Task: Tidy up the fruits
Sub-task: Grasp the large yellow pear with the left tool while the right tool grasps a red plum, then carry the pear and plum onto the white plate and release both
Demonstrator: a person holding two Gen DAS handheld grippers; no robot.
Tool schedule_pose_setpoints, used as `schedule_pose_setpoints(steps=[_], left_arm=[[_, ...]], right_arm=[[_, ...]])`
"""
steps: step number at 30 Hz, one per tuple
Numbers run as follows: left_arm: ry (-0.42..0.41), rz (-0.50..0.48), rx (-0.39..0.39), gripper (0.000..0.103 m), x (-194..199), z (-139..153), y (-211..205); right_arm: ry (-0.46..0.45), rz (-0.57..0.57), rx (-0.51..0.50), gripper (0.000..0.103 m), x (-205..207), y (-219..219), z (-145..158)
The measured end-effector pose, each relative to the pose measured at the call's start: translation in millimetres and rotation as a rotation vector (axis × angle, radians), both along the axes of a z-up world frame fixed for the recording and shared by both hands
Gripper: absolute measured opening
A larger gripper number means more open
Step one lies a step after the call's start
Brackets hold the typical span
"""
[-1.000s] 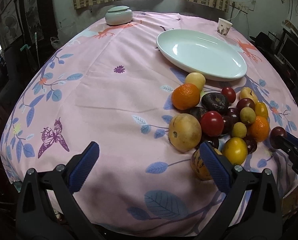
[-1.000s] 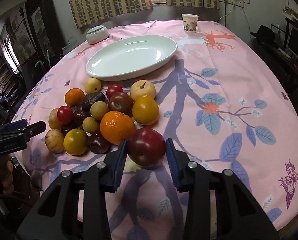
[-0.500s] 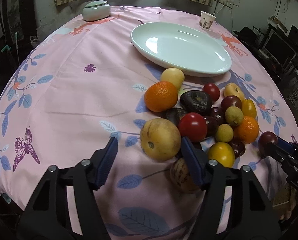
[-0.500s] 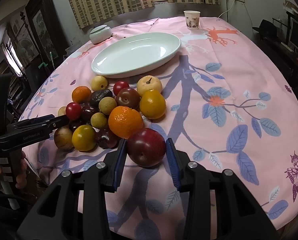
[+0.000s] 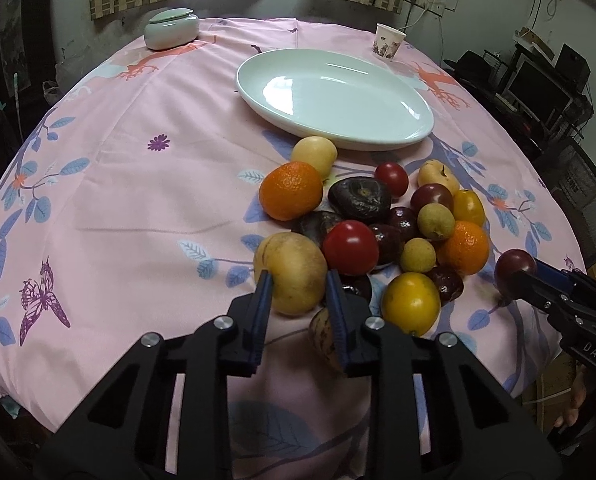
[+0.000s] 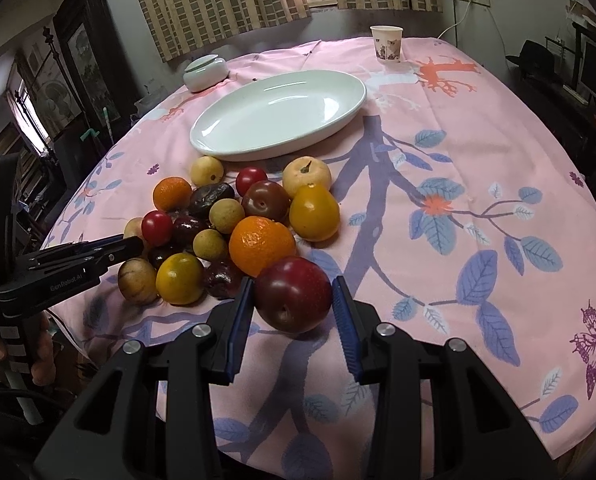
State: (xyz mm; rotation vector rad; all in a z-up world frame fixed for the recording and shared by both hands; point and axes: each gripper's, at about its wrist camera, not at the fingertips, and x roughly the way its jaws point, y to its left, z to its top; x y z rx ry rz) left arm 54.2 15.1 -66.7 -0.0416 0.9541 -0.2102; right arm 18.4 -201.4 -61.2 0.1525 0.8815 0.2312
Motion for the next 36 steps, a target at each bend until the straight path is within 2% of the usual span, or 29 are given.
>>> schedule_pose_setpoints(steps=[2,4,5,6,7,8,10,11,12,14,19,27,36], left_arm=[[-0.006,-0.006,0.024,0.028,-1.2,0.1,-1.8],[-0.018,-0.008,0.073,0.036,-1.8,-0.1,-4.8],[-0.03,0.008,0.11,0.053,-1.8,-0.7,-5.7],[-0.039,0.028,0.139,0.064,-0.1,-1.7,-4.3],[-0.032,0.035,0.131,0.066,2.4,-3.1,-1.2],[-0.018,0.035,0.107,0.066,5.3,-4.0,2.5],[-0.004,0.022,0.09,0.058,9.0,-5.6,3.4],[-0.001,0.007,0.097,0.046,11.2,-6.8,0.1],[0.006,-0.003,0.108,0.042,12.9,-8.3,-2.7],[0.013,-0.011,0.133,0.042,19.1,-9.0,-5.3],[0.04,-0.034,0.108,0.04,29.2,-10.4,3.0],[0.02,0.007,0.066,0.039,16.3,-1.3,19.7],[-0.065,-0.013,0.049,0.039,8.1,33.0,18.4]], right_arm=[[0.0,0.004,0.001,0.041,-0.4,1.8,0.5],[0.0,0.008,0.0,0.041,-0.6,3.9,1.4],[-0.002,0.01,-0.001,0.041,-0.9,4.9,1.7],[-0.003,0.01,0.001,0.041,-0.9,5.2,2.2],[-0.004,0.011,0.002,0.041,-1.3,5.6,2.7],[-0.006,0.01,0.003,0.041,-1.7,5.8,3.2],[-0.008,0.009,0.001,0.041,-1.9,6.0,3.7],[-0.006,0.007,0.002,0.041,-1.9,5.7,3.4],[-0.004,0.004,0.003,0.041,-1.8,5.3,3.1],[0.0,0.001,0.005,0.041,-1.5,4.7,2.4],[-0.003,-0.007,0.01,0.041,-1.2,3.9,2.5],[-0.01,0.005,0.016,0.041,1.2,8.4,4.8],[-0.04,0.034,0.007,0.041,15.9,18.1,18.0]])
